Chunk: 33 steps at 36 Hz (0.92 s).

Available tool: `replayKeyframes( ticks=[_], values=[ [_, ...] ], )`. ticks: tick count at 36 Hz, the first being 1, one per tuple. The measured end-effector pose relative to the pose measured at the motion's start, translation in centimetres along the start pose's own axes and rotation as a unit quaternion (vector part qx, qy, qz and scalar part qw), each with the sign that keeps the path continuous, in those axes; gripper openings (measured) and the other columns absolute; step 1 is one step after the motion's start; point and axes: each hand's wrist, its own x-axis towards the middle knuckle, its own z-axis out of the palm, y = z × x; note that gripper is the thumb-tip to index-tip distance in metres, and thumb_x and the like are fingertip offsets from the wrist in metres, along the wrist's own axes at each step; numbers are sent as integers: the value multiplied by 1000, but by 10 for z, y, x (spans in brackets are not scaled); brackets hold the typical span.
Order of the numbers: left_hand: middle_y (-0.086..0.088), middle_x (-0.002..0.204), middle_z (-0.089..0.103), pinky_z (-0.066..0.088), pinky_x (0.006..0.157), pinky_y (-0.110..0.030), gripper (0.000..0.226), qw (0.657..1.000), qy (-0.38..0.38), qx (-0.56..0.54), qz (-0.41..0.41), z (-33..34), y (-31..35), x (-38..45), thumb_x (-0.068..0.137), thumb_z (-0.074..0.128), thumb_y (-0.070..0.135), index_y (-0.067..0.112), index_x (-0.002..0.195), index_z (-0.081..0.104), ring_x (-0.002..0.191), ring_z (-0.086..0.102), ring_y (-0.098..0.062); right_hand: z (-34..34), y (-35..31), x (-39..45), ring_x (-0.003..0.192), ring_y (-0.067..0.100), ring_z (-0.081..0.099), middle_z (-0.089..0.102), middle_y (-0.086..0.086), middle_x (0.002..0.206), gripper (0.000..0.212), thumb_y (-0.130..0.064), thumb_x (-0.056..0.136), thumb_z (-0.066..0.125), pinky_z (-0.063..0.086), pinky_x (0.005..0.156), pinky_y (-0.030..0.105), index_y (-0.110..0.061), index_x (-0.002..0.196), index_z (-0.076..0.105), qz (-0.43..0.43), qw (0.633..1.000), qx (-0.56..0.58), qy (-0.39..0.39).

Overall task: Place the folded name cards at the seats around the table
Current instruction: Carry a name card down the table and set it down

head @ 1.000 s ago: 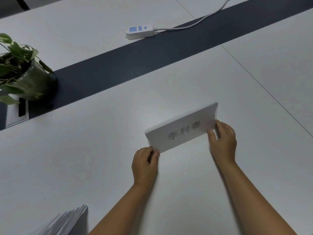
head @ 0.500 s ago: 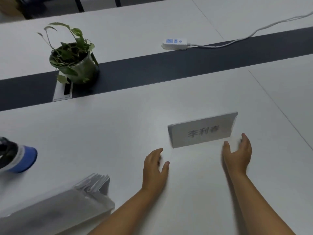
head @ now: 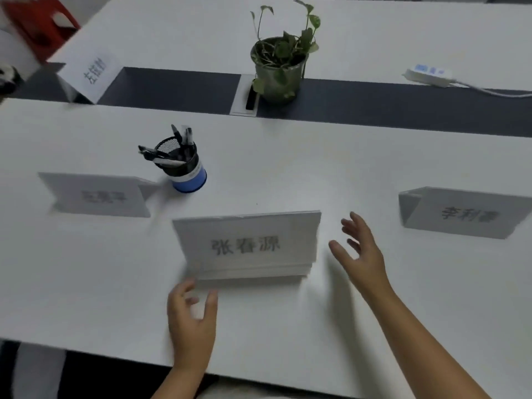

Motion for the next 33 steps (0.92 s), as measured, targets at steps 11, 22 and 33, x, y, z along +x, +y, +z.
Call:
replayKeyframes(
  ticks=[11,22,33],
  values=[
    [14,105,53,42,63,-5,57,957,-290,18,3,-25,30,87,85,57,22,24,135,30,97,52,-8,54,-24,-13,98,11,58,61,-14,104,42,-34,67,73,45,72,22,-42,101,51,92,991,92,-34],
    [10,98,65,48,69,-2,53,935,-353,-7,39,-65,12,58,76,67,8,31,120,47,85,62,5,60,-18,-115,96,12,56,51,-23,108,78,-3,71,70,49,81,30,-36,130,32,89,981,152,79],
    [20,93,62,47,81,-21,61,886,-461,40,43,-91,-2,-95,70,72,3,35,116,47,78,60,18,8,47,-321,92,-3,58,50,-4,118,67,-24,54,83,48,67,6,-47,103,44,107,966,146,186]
  ],
)
